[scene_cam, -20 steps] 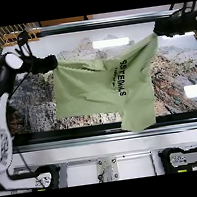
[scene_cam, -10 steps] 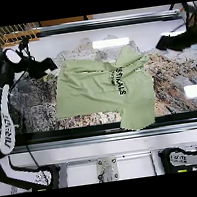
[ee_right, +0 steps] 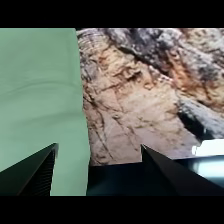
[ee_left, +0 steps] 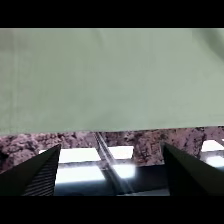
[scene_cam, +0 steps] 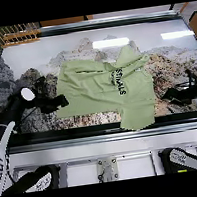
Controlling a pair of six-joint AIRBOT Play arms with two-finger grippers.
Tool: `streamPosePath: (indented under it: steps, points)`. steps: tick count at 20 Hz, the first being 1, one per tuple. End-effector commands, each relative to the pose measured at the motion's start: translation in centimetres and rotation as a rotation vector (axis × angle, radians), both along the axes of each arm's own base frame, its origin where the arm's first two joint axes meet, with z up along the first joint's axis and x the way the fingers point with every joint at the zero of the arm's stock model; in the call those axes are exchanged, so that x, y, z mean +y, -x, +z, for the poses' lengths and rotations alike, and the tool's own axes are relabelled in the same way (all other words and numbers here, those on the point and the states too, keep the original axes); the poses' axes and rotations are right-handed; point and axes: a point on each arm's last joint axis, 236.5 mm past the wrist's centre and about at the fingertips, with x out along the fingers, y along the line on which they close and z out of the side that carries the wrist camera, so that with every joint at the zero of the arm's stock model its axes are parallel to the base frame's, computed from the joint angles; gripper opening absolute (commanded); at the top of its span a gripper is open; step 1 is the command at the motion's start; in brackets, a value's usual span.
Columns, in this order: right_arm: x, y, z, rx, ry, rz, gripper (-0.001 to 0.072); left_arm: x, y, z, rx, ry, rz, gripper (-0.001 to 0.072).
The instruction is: Fold the clothes and pants, and hang the long-sleeved shirts on hangers.
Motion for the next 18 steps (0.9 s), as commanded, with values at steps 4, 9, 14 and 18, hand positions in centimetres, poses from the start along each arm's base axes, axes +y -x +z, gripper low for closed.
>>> streamPosePath:
  steps: [4,9,14,18]
  points:
    - [3.3,-3.3,-3.3,-0.113,-0.151,-0.084,0.0554,-2.0,1.9,-0.1,-0.025,0.008,-0.015,0.0673]
    - [6.0,-4.9,-4.2,-0.144,-0.175,-0.036,0.0553,-1.9,1.8,-0.2,-0.017,0.01,0.014,0.0674]
    - [6.6,-4.8,-4.2,-0.157,-0.163,0.018,0.0014,0.7,0.9,-0.4,0.0,0.018,0.172,0.0673]
    - [7.1,-4.5,-4.1,-0.15,-0.181,0.038,0.0013,4.9,3.0,-3.3,0.056,0.067,0.555,0.0674]
